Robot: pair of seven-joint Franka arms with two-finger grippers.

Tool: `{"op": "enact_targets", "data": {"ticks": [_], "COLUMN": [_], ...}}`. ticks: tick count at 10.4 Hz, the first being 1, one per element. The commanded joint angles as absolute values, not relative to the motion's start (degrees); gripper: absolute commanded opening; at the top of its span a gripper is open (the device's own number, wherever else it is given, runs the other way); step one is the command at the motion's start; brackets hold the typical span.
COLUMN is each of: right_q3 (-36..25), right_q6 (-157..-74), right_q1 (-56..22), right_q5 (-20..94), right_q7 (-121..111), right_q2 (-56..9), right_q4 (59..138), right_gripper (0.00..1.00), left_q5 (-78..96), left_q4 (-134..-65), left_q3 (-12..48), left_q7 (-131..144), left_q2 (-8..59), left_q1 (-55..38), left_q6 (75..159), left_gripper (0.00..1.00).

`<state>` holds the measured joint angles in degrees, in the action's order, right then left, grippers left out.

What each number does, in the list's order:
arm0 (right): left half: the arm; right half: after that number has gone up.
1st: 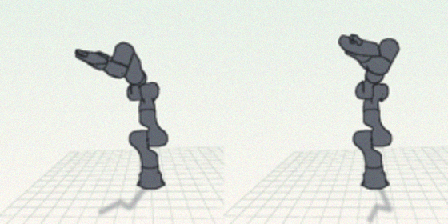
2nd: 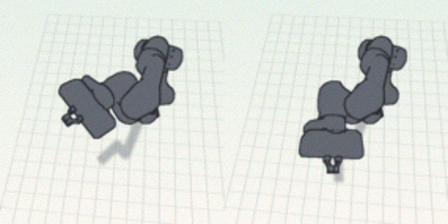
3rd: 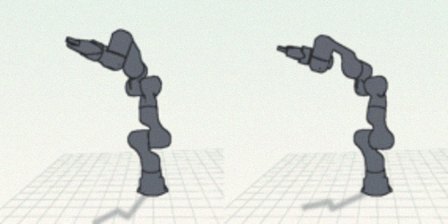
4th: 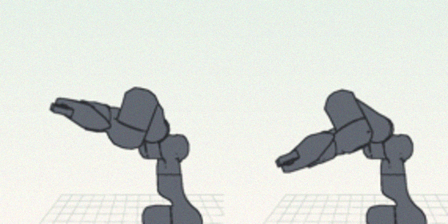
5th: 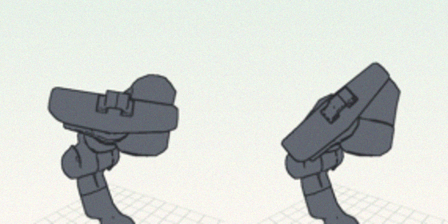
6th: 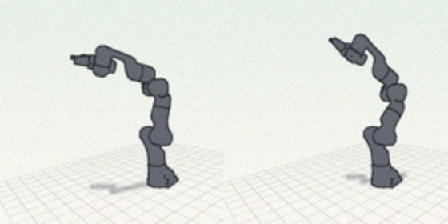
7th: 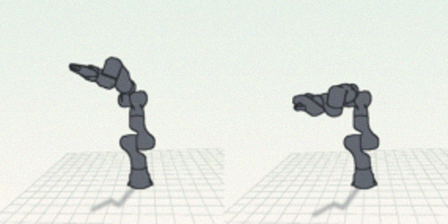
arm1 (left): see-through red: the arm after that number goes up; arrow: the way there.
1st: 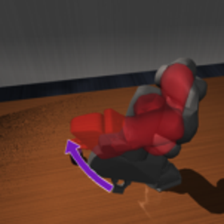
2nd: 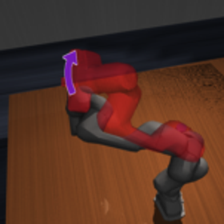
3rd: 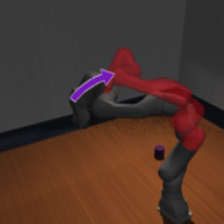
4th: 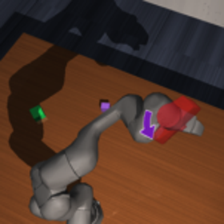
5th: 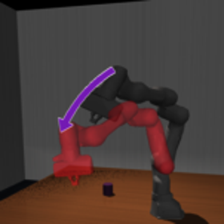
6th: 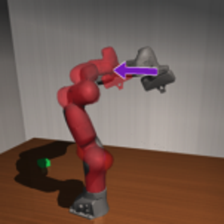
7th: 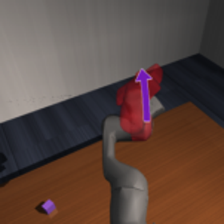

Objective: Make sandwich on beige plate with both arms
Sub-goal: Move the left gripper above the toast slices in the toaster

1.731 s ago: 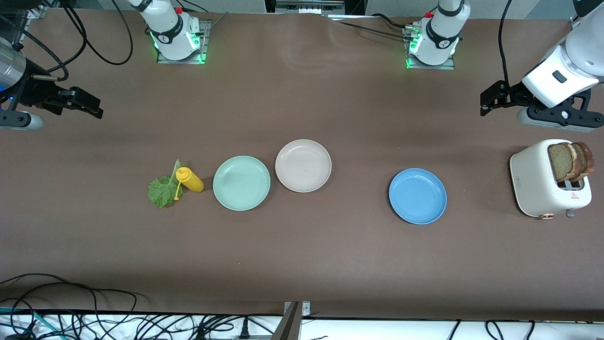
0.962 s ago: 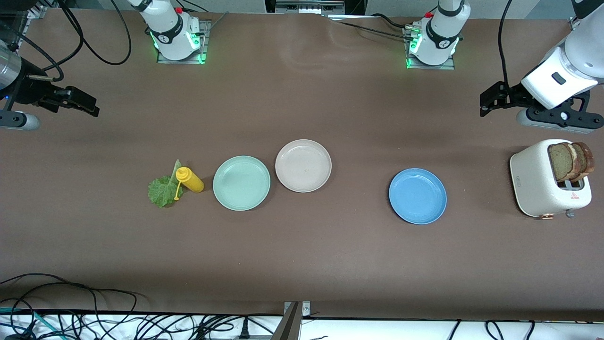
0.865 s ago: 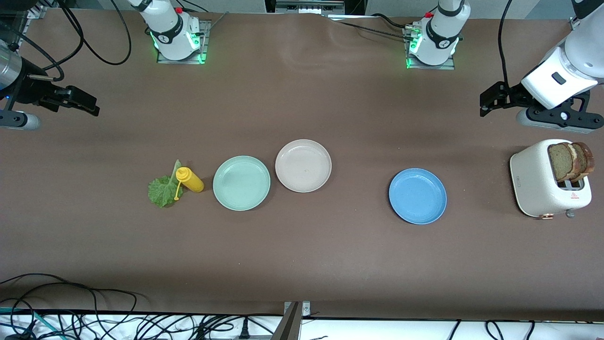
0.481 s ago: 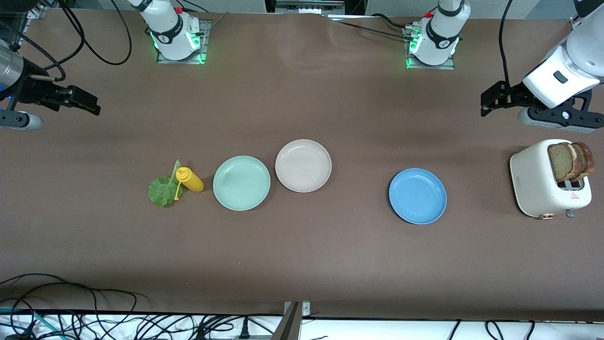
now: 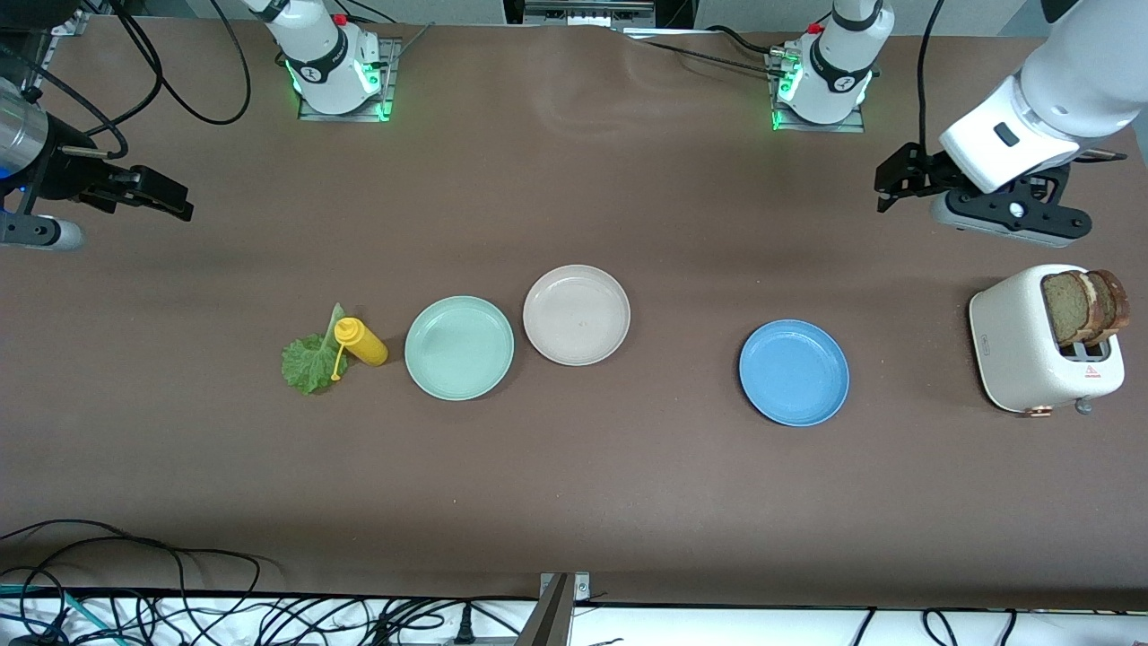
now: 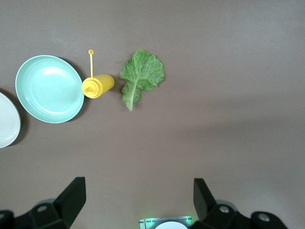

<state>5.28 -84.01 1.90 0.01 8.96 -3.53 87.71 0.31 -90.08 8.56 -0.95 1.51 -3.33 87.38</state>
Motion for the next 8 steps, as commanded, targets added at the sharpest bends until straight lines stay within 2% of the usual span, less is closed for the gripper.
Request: {"op": "enact_targets", "data": {"ticks": [1,8], "right_q3": [5.4,5.3], "right_q6": [-83.5,-84.0], "right_q1": [2.1,2.3], "right_q5": [-0.4,-0.3], "right_q7": [8.7,8.5], "right_q2": [-3.6,-3.7], "right_q4": [87.5,87.8], "right_gripper": [1.00,1.00], "left_q5": [2.0,1.1], "left_q4": [-88.9,-88.6], "left_q3": [8.4,8.1], "left_q7": [-2.1,-2.0], "left_q2": [3.2,3.3], "left_q1": [-3.2,-2.0], "left_q6": [86.3,86.4], "left_gripper": [1.00,1.00]}}
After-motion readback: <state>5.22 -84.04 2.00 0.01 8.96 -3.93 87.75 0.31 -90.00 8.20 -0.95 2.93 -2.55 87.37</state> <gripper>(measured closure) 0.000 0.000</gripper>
